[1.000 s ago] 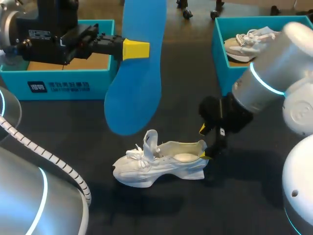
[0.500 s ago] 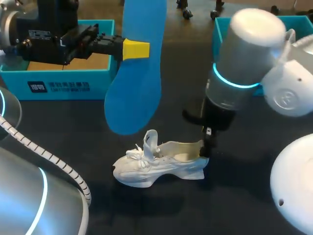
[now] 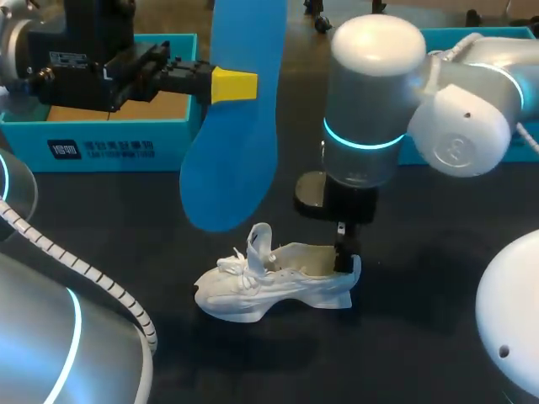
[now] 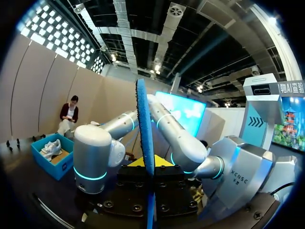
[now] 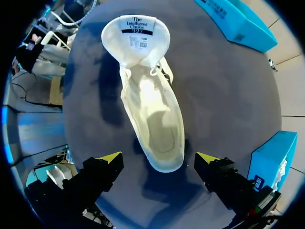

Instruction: Take the shoe out of the shoebox, open the shoe tongue, remove and reinsert the insole, then place the shoe into the shoebox

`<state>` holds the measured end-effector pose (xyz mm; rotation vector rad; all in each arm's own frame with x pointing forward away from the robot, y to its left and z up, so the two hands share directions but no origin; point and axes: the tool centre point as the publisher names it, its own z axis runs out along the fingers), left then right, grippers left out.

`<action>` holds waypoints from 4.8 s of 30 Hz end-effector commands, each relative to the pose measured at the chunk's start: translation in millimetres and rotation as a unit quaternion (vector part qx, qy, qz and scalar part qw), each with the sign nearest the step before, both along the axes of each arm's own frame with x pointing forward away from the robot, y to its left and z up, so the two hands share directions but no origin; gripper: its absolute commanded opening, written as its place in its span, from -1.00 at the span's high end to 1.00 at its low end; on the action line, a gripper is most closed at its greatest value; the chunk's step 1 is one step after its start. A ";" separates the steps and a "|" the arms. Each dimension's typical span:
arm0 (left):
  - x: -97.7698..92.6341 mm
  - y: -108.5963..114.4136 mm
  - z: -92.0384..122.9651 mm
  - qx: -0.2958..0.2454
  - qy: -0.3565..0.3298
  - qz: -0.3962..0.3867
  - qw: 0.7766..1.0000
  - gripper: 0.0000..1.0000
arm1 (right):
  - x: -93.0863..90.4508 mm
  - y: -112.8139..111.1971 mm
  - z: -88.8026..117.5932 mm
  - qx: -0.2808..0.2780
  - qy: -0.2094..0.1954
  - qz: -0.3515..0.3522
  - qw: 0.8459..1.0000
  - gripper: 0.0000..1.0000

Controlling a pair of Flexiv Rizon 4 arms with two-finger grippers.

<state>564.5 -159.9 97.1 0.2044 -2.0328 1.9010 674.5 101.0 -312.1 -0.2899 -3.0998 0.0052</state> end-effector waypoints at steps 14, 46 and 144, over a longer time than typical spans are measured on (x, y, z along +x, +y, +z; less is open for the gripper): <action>1.4 -1.1 0.7 0.002 0.000 -0.001 1.000 1.00 | 40.2 46.9 -11.3 0.002 -0.020 0.064 0.998 -1.00; 1.4 -1.1 0.7 0.002 0.000 -0.001 1.000 1.00 | 52.8 54.1 -81.9 0.006 0.012 0.080 0.997 0.36; 1.4 -1.1 0.7 0.002 0.000 -0.001 1.000 1.00 | 0.6 55.4 -56.0 0.107 0.071 -0.547 0.827 1.00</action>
